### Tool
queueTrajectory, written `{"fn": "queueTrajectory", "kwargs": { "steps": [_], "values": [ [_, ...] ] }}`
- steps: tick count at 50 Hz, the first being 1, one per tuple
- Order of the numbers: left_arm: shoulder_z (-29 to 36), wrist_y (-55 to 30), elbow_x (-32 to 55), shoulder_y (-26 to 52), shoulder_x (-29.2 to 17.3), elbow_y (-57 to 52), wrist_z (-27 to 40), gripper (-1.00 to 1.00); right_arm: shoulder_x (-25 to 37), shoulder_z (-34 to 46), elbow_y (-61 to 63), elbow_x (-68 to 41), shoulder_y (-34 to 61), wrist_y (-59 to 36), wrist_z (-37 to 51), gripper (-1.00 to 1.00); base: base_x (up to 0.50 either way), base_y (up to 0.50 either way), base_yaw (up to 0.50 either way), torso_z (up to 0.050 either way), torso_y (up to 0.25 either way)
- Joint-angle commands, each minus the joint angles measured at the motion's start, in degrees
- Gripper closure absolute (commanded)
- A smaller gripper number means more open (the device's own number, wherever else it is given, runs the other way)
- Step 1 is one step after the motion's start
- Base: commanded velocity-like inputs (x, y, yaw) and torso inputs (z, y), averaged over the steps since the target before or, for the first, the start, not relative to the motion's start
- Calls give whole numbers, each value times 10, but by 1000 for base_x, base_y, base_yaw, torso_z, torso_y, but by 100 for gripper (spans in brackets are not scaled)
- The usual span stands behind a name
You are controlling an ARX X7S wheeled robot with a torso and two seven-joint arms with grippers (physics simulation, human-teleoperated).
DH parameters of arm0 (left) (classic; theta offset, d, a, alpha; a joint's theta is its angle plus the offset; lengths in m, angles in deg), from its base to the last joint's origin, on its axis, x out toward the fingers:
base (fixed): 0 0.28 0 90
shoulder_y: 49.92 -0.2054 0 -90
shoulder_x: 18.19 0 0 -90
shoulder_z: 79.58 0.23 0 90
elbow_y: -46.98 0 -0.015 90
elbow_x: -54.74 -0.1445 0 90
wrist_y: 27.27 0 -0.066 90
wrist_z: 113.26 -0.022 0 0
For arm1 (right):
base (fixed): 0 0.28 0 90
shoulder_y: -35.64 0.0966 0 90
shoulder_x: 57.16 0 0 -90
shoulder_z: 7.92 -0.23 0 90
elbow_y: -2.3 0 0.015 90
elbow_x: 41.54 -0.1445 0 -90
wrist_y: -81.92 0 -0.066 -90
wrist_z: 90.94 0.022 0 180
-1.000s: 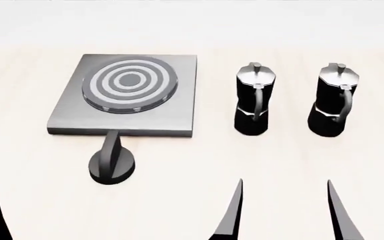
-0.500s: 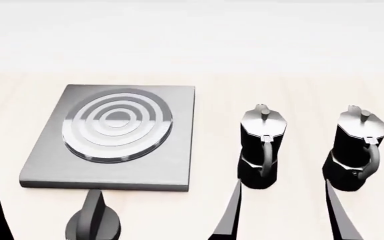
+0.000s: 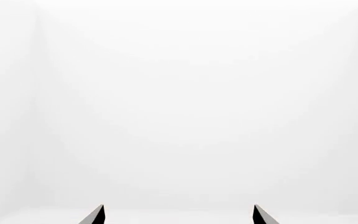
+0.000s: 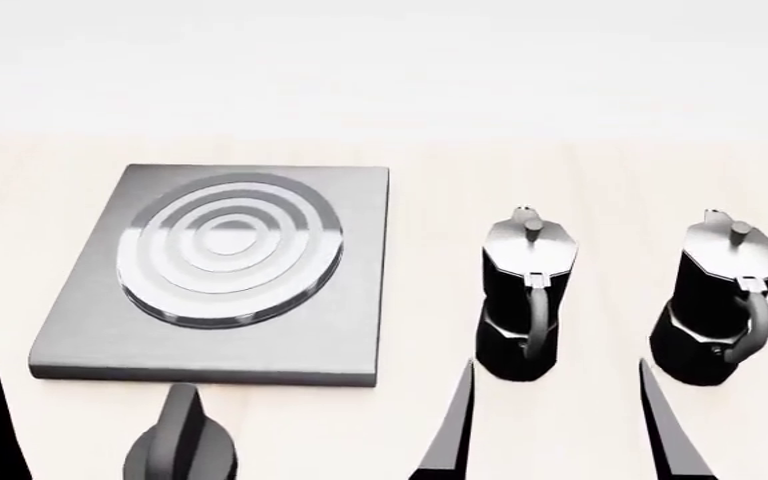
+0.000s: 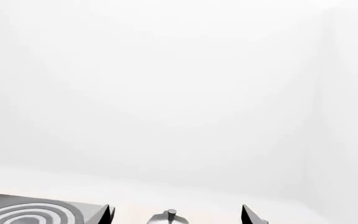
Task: Turn off the stove.
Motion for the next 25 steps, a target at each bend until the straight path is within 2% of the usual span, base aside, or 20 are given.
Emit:
{"fn": "queueTrajectory", "kwargs": {
  "steps": [1,25],
  "values": [
    [11,-2,-8,6,-7,16,1,-100,6,6,-6,-4,1,4,4,-100,0,0,0,-13,-225],
    [16,0,3,4,-18,16,12,-100,15,11,-6,-10,2,3,15,-100,0,0,0,-13,-229]
  ]
}}
